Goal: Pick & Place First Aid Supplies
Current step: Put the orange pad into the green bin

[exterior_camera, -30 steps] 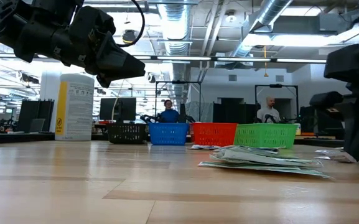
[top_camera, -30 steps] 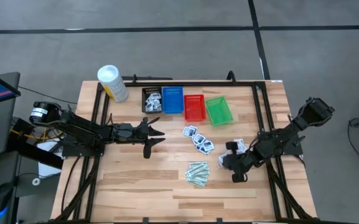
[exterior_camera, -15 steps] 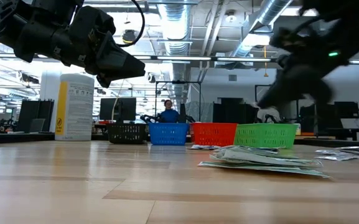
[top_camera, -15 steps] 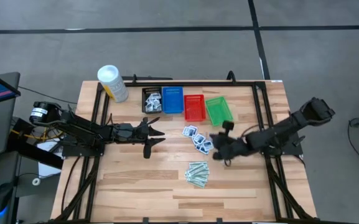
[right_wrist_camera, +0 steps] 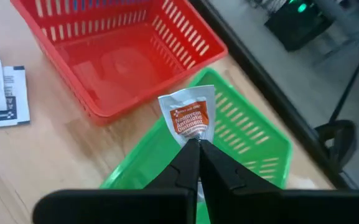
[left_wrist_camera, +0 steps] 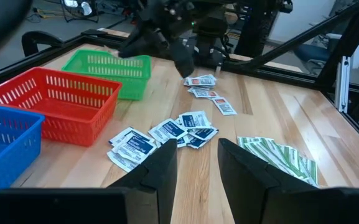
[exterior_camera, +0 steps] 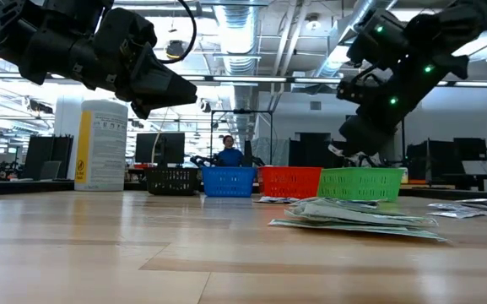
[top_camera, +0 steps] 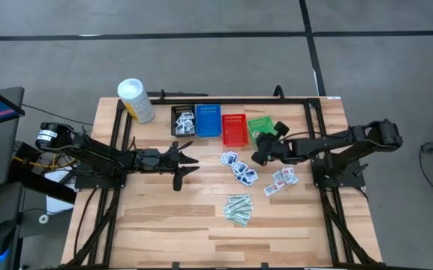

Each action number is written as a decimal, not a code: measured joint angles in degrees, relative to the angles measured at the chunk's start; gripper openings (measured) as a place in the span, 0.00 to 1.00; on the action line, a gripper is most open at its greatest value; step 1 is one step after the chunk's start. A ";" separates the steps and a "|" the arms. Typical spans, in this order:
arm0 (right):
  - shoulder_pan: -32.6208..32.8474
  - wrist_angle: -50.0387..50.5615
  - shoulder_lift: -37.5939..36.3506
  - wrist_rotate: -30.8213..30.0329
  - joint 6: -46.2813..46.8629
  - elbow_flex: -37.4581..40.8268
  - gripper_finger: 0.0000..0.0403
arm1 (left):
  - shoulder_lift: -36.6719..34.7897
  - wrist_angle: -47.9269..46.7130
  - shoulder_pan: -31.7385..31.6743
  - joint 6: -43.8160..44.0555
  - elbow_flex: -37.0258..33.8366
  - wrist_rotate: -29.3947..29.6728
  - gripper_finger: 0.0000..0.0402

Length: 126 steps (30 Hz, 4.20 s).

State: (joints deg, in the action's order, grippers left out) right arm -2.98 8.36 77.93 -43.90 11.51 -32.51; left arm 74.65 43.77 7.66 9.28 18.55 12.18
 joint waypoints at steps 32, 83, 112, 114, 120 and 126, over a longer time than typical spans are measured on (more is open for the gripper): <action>1.01 4.54 -0.09 -7.61 3.52 -0.09 0.29 | 0.00 0.00 -0.02 0.00 0.00 -0.01 0.29; 24.52 2.40 -0.02 36.84 -0.90 9.33 0.27 | -0.01 0.00 0.00 -0.01 0.00 0.00 0.29; 24.56 2.17 0.09 37.83 -0.94 9.58 0.01 | 0.00 0.00 0.00 0.00 0.00 0.00 0.29; 24.56 1.86 0.11 37.83 -0.96 9.62 0.00 | 0.00 0.00 0.00 0.00 0.00 0.00 0.29; 24.65 -1.52 0.23 37.84 -1.40 8.82 0.00 | 0.00 0.00 0.00 0.00 0.00 0.00 0.29; 24.65 -2.79 0.44 38.27 -1.55 6.99 0.00 | 0.00 0.00 0.00 0.00 0.00 -0.01 0.29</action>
State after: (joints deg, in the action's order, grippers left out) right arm 21.67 5.57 78.37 -5.63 9.96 -25.52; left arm 74.65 43.77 7.66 9.28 18.55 12.17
